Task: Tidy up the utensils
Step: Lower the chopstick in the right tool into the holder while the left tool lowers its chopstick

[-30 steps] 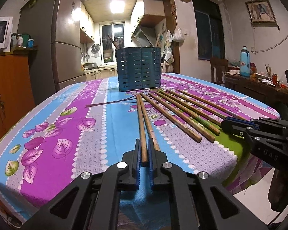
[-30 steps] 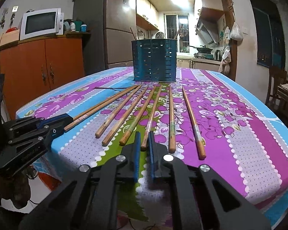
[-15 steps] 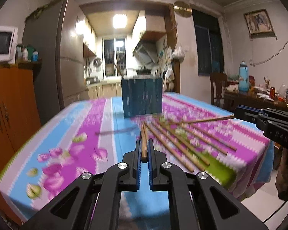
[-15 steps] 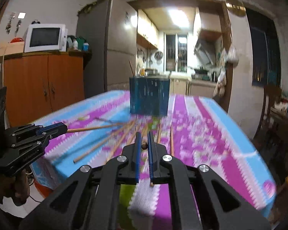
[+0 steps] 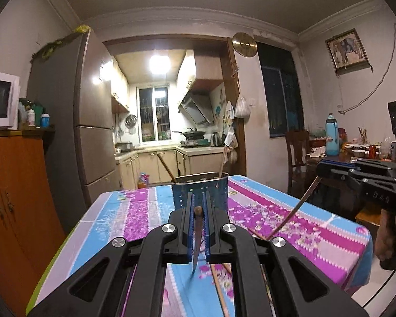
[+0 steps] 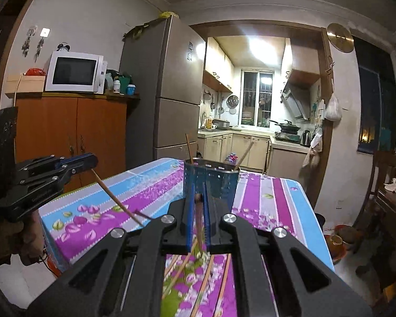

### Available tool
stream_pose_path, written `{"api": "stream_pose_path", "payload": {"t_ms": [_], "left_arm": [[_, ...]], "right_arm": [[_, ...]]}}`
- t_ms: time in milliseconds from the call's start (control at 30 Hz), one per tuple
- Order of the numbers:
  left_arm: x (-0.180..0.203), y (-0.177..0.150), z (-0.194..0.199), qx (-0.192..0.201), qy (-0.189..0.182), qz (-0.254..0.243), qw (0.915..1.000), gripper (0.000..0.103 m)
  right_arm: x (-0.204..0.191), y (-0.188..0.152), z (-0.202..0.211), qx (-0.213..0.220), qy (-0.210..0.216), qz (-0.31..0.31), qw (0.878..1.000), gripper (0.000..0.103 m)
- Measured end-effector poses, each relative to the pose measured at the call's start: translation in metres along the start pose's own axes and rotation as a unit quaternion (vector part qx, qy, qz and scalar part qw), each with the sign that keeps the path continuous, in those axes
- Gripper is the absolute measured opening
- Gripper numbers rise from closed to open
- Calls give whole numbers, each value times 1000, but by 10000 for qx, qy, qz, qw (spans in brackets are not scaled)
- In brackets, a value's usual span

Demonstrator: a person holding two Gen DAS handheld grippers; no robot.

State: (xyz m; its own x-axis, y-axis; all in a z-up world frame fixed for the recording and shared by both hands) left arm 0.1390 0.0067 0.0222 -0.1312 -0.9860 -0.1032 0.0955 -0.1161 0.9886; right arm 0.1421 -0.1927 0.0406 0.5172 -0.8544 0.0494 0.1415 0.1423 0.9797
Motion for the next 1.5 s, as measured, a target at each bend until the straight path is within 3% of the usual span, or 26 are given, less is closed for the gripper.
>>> {"api": "stream_pose_path", "payload": {"t_ms": [433,800,1267,1500], "left_arm": [[-7,57,-60,-509,-228,18,9984,8],[-22,122,-90,-537,-213,203,9981,8],[-24,214,-137,-352,-196,393,9984,8],[-25,246,-175,-246,-79,441,9987,8]], "right_arm": [[37,52,-40,-312,384,-356,9981,5],[64,96,-56,-239,369,-551,9975,5],[99,199,-98,-123,230,-423,9988,5],[122,227,-126,-100,120,-499,9986,5]]}}
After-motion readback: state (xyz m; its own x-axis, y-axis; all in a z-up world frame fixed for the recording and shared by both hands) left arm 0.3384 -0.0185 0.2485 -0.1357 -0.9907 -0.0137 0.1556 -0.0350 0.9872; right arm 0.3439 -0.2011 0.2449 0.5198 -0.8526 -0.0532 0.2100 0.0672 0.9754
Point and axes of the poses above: each gripper's, at about its wrist camera, not at the fingertips, and z roughly against the way its jaws point, x to its right, y to its top, the point moved 2 cm from there along -z, roughly the way its jaws point, and after that the axes turned 8 degrees about y, right-handed, at the moved point
